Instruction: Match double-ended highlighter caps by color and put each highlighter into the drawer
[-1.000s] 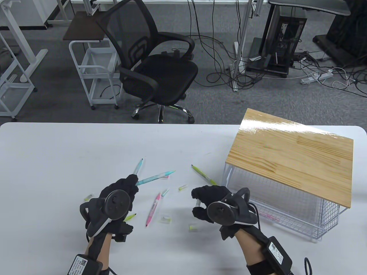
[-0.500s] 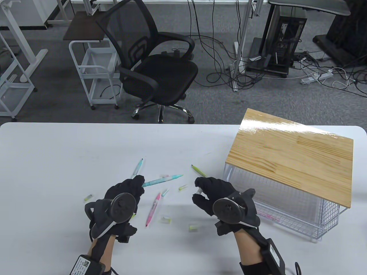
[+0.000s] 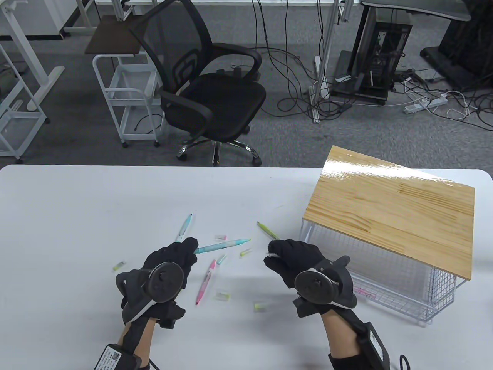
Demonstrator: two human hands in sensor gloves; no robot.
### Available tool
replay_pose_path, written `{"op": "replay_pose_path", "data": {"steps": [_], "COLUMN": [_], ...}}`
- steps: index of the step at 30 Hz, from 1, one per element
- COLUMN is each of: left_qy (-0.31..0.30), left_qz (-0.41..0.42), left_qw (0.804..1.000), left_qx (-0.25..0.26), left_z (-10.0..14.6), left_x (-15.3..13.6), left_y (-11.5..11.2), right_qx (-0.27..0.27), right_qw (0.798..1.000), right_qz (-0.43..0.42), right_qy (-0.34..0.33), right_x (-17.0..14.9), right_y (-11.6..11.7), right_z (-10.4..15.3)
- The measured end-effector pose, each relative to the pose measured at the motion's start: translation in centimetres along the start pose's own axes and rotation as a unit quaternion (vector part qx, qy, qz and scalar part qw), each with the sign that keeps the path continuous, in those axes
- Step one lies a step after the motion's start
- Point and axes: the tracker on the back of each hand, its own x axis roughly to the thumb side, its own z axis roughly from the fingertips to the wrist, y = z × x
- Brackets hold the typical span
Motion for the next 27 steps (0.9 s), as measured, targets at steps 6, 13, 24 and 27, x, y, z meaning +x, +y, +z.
{"op": "replay_pose_path", "data": {"steps": [6,13,24,27], "left_qy": [-0.008,-0.022,-0.03,-0.033], "left_qz": [0.005,-0.005,-0.013,-0.014], "left_qw": [1.0,1.0,0.999,0.999], "left_qx": [-0.003,-0.004,-0.003,-0.001], "left_z": [0.0,0.2,0.3,0.3], "left_x": [0.2,0.9,1.3,1.4], "left_y": [0.0,0.0,0.0,0.1], "right_qx": [-0.001,-0.002,0.014,0.019], "right_qw": [0.999,0.998,0.998,0.998], "right_qz": [-0.043,-0.046,-0.049,-0.053], "right_qy": [0.028,0.037,0.03,0.028], "right_x": [-0.4,-0.3,0.0,0.0], "right_y": [0.3,0.7,0.9,1.1], "right_z": [-0.2,-0.2,-0.2,-0.3]}}
